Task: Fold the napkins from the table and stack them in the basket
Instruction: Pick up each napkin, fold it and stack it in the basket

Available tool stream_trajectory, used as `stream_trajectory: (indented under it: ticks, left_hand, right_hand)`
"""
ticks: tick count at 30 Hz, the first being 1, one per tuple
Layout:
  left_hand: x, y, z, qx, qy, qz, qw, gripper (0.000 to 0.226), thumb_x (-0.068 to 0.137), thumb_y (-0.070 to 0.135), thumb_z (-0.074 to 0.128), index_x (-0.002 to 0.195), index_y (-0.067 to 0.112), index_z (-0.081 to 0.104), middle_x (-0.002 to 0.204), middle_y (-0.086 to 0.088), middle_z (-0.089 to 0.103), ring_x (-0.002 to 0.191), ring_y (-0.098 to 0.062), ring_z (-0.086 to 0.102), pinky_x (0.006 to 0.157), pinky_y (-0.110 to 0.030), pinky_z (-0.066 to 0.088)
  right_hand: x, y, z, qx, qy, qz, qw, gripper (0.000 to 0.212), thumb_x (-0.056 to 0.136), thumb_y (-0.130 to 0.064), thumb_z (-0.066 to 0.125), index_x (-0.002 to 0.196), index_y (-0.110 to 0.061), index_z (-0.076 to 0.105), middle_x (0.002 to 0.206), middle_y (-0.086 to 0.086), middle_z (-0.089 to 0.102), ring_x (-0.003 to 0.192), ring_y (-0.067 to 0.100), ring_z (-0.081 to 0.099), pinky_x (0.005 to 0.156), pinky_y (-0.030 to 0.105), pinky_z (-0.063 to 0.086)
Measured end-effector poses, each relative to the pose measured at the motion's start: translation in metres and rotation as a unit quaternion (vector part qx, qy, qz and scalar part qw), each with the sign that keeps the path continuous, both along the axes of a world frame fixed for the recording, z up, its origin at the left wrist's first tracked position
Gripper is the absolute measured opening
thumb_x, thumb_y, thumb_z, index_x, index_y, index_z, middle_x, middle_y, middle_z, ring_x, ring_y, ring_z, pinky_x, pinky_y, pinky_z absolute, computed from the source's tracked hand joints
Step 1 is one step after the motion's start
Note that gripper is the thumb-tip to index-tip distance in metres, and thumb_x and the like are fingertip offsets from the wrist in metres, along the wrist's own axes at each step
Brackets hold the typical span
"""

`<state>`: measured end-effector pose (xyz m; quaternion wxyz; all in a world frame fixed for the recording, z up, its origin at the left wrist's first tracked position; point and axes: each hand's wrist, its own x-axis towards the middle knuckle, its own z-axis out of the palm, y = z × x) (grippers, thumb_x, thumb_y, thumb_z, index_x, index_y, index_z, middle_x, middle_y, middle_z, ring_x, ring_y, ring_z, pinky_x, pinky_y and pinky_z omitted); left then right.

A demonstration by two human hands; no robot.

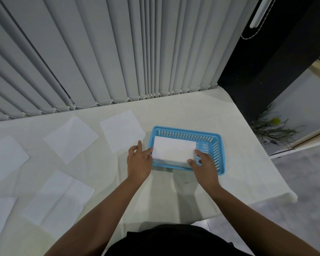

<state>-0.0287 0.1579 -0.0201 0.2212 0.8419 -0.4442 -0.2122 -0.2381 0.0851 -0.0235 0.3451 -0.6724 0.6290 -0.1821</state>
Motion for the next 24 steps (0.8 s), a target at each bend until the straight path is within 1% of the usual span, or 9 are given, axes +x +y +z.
stream_trajectory:
  ticks: [4, 6, 9, 11, 17, 24]
  left_hand:
    - [-0.001, 0.002, -0.001, -0.007, -0.015, -0.006, 1.000, 0.037, 0.097, 0.015, 0.042, 0.130, 0.025, 0.058, 0.155, -0.006, 0.031, 0.138, -0.028, 0.027, 0.111, -0.043, 0.033]
    - [-0.001, 0.004, -0.001, -0.009, -0.020, -0.002, 1.000, 0.038, 0.097, 0.014, 0.042, 0.129, 0.025, 0.059, 0.154, -0.006, 0.032, 0.138, -0.029, 0.028, 0.111, -0.042, 0.034]
    - [-0.001, 0.006, -0.002, 0.004, -0.028, 0.002, 1.000, 0.037, 0.098, 0.016, 0.041, 0.131, 0.024, 0.057, 0.154, -0.007, 0.032, 0.138, -0.028, 0.028, 0.111, -0.039, 0.033]
    - [-0.003, 0.008, -0.002, 0.005, -0.023, 0.001, 1.000, 0.037, 0.098, 0.016, 0.041, 0.131, 0.023, 0.057, 0.154, -0.007, 0.032, 0.138, -0.028, 0.028, 0.112, -0.038, 0.033]
    - [-0.007, 0.013, -0.001, 0.007, -0.029, -0.003, 1.000, 0.037, 0.099, 0.018, 0.042, 0.132, 0.021, 0.056, 0.155, -0.007, 0.032, 0.139, -0.027, 0.027, 0.113, -0.038, 0.032]
    - [-0.005, 0.010, 0.000, 0.013, -0.015, -0.003, 1.000, 0.038, 0.099, 0.018, 0.040, 0.135, 0.022, 0.053, 0.156, -0.007, 0.029, 0.141, -0.026, 0.023, 0.113, -0.041, 0.034]
  right_hand:
    - [-0.001, -0.001, -0.002, 0.008, -0.005, -0.004, 1.000, 0.053, 0.089, -0.035, 0.063, 0.137, -0.018, 0.049, 0.133, 0.005, 0.054, 0.118, 0.022, 0.054, 0.102, 0.044, 0.045]
    - [-0.001, -0.001, -0.002, 0.012, -0.012, -0.004, 1.000, 0.061, 0.085, -0.040, 0.066, 0.139, -0.020, 0.046, 0.135, 0.002, 0.052, 0.119, 0.021, 0.053, 0.102, 0.044, 0.045]
    - [-0.002, 0.003, -0.001, -0.010, 0.004, 0.033, 0.999, 0.072, 0.079, -0.044, 0.072, 0.141, -0.022, 0.044, 0.136, -0.001, 0.050, 0.119, 0.020, 0.052, 0.102, 0.044, 0.046]
    - [-0.004, 0.004, -0.003, -0.023, 0.013, 0.048, 0.999, 0.071, 0.079, -0.040, 0.074, 0.141, -0.021, 0.044, 0.136, 0.000, 0.050, 0.120, 0.020, 0.052, 0.102, 0.042, 0.045]
    - [-0.004, 0.003, -0.001, -0.016, -0.020, 0.029, 0.999, 0.063, 0.083, -0.033, 0.072, 0.139, -0.020, 0.046, 0.134, 0.000, 0.050, 0.120, 0.018, 0.051, 0.103, 0.041, 0.046]
    - [-0.004, 0.005, -0.002, -0.031, 0.000, 0.043, 0.999, 0.062, 0.082, -0.038, 0.072, 0.137, -0.020, 0.050, 0.133, 0.000, 0.052, 0.119, 0.017, 0.052, 0.104, 0.039, 0.045]
